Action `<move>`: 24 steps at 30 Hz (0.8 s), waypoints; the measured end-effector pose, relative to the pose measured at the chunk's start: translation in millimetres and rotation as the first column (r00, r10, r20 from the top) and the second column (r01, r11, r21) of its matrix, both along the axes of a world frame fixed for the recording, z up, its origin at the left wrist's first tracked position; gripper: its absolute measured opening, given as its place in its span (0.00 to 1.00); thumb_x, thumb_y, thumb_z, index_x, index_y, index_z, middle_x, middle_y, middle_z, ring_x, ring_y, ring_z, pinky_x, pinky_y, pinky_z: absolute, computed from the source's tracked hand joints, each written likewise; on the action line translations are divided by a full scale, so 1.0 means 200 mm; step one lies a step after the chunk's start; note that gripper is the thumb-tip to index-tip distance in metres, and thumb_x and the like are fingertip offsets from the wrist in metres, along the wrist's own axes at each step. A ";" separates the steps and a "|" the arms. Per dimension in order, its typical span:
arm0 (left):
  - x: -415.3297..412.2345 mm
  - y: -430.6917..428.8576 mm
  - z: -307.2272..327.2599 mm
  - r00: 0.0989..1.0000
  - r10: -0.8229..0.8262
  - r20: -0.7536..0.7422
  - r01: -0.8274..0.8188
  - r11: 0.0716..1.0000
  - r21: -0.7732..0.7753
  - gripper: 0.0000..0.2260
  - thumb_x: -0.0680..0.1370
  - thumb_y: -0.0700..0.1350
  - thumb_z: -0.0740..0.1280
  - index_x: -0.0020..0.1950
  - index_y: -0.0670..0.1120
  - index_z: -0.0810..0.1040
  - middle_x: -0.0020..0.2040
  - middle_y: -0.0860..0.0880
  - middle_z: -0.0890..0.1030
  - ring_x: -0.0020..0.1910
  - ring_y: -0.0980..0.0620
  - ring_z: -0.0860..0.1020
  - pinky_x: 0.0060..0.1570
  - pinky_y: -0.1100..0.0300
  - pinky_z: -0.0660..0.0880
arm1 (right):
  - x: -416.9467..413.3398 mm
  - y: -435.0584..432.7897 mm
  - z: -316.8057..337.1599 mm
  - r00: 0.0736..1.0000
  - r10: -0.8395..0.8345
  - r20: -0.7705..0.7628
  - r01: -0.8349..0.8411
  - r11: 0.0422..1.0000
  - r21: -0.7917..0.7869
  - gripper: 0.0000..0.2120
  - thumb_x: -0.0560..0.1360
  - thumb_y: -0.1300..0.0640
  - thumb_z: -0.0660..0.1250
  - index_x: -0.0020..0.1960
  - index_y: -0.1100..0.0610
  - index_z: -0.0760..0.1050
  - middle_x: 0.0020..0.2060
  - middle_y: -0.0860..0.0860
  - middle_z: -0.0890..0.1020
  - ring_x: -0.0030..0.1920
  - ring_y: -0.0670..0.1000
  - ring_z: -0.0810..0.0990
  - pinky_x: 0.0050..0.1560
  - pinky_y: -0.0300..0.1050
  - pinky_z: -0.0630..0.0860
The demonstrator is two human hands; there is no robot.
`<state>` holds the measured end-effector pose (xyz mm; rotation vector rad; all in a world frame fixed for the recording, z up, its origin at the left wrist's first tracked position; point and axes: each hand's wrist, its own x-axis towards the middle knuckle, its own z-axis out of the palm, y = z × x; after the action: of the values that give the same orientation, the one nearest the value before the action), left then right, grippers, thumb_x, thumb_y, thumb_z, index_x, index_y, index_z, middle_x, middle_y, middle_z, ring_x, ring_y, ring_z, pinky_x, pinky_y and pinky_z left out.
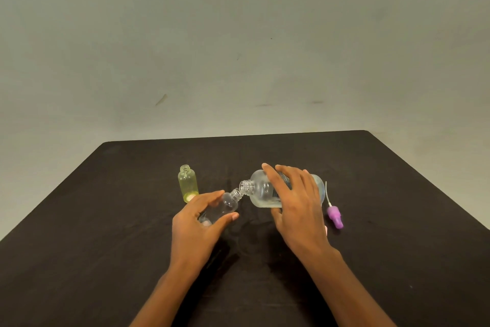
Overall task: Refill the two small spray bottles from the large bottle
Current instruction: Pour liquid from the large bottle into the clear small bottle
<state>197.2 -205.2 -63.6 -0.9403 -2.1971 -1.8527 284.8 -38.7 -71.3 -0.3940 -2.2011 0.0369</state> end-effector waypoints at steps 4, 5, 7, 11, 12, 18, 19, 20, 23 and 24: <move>0.00 0.00 0.00 1.000 0.000 -0.006 0.000 1.000 0.000 0.19 0.62 0.40 0.79 0.51 0.48 0.82 0.45 0.53 0.83 0.48 0.65 0.79 0.48 0.76 0.71 | 0.00 0.00 0.00 1.000 0.003 -0.002 -0.003 1.000 -0.001 0.43 0.57 0.66 0.80 0.68 0.50 0.70 0.57 0.53 0.78 0.60 0.53 0.74 0.64 0.56 0.70; 0.00 0.00 0.00 1.000 0.001 -0.006 -0.001 1.000 0.001 0.19 0.62 0.40 0.79 0.51 0.48 0.82 0.45 0.54 0.83 0.48 0.65 0.79 0.48 0.76 0.71 | 0.00 -0.01 0.00 1.000 0.003 -0.001 -0.003 1.000 0.000 0.43 0.57 0.66 0.80 0.68 0.50 0.70 0.57 0.53 0.78 0.60 0.53 0.74 0.65 0.56 0.70; 0.00 0.00 0.00 1.000 0.001 -0.006 -0.001 1.000 0.001 0.19 0.62 0.40 0.79 0.51 0.48 0.82 0.45 0.54 0.83 0.48 0.65 0.79 0.48 0.76 0.71 | 0.00 -0.01 0.00 1.000 0.001 -0.007 -0.001 1.000 0.002 0.42 0.57 0.66 0.80 0.68 0.50 0.71 0.57 0.53 0.78 0.60 0.53 0.74 0.64 0.56 0.70; 0.00 0.00 0.00 1.000 0.004 -0.004 -0.004 1.000 -0.001 0.19 0.62 0.41 0.79 0.51 0.49 0.82 0.45 0.54 0.83 0.48 0.65 0.79 0.49 0.75 0.72 | 0.00 0.00 0.00 1.000 0.001 -0.009 -0.001 1.000 0.000 0.43 0.57 0.66 0.80 0.69 0.49 0.69 0.58 0.52 0.78 0.60 0.52 0.72 0.65 0.55 0.69; 0.00 0.00 0.00 1.000 0.005 -0.006 -0.005 1.000 -0.002 0.19 0.62 0.41 0.79 0.51 0.49 0.82 0.45 0.54 0.83 0.48 0.64 0.79 0.49 0.74 0.72 | 0.00 0.00 0.00 1.000 0.002 -0.008 -0.002 1.000 0.000 0.44 0.57 0.66 0.80 0.69 0.49 0.68 0.58 0.52 0.78 0.61 0.52 0.72 0.65 0.55 0.68; 0.01 0.00 0.00 1.000 0.004 -0.017 -0.004 1.000 -0.004 0.19 0.62 0.42 0.79 0.52 0.49 0.82 0.45 0.55 0.83 0.48 0.64 0.79 0.49 0.74 0.72 | 0.00 0.00 0.00 1.000 0.000 -0.009 0.000 1.000 -0.010 0.45 0.57 0.66 0.80 0.69 0.48 0.67 0.58 0.53 0.78 0.61 0.52 0.71 0.65 0.56 0.70; 0.01 0.00 0.00 1.000 0.003 -0.018 -0.003 1.000 -0.004 0.19 0.62 0.42 0.79 0.52 0.49 0.82 0.45 0.55 0.83 0.48 0.64 0.79 0.49 0.74 0.72 | 0.00 0.00 0.00 1.000 0.000 -0.009 0.000 1.000 -0.009 0.45 0.57 0.66 0.80 0.69 0.48 0.67 0.58 0.53 0.78 0.61 0.52 0.71 0.65 0.56 0.69; 0.01 0.00 0.00 1.000 0.003 -0.016 -0.003 1.000 -0.002 0.19 0.62 0.42 0.79 0.52 0.49 0.82 0.45 0.55 0.83 0.48 0.64 0.79 0.49 0.75 0.72 | 0.00 0.00 0.00 1.000 -0.001 -0.009 0.001 1.000 -0.008 0.45 0.57 0.66 0.80 0.69 0.48 0.67 0.58 0.53 0.78 0.61 0.52 0.71 0.65 0.56 0.69; 0.00 0.00 0.00 1.000 0.005 -0.017 -0.005 1.000 -0.002 0.19 0.62 0.42 0.79 0.52 0.49 0.82 0.45 0.55 0.83 0.48 0.63 0.79 0.49 0.75 0.71 | 0.00 0.00 0.01 1.000 -0.001 -0.013 0.000 1.000 -0.011 0.44 0.57 0.67 0.80 0.68 0.49 0.68 0.58 0.53 0.78 0.60 0.52 0.72 0.65 0.56 0.69; 0.00 0.00 0.00 1.000 0.006 -0.021 -0.006 1.000 -0.003 0.19 0.62 0.43 0.79 0.52 0.49 0.82 0.45 0.55 0.83 0.48 0.63 0.79 0.49 0.75 0.71 | 0.00 0.00 0.01 1.000 -0.001 -0.014 0.001 1.000 -0.012 0.44 0.57 0.66 0.80 0.68 0.49 0.68 0.57 0.53 0.78 0.60 0.52 0.72 0.65 0.56 0.70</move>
<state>197.5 -205.8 -63.5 -0.9479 -2.1889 -1.8288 284.9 -38.5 -70.0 -0.4000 -2.1878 0.0518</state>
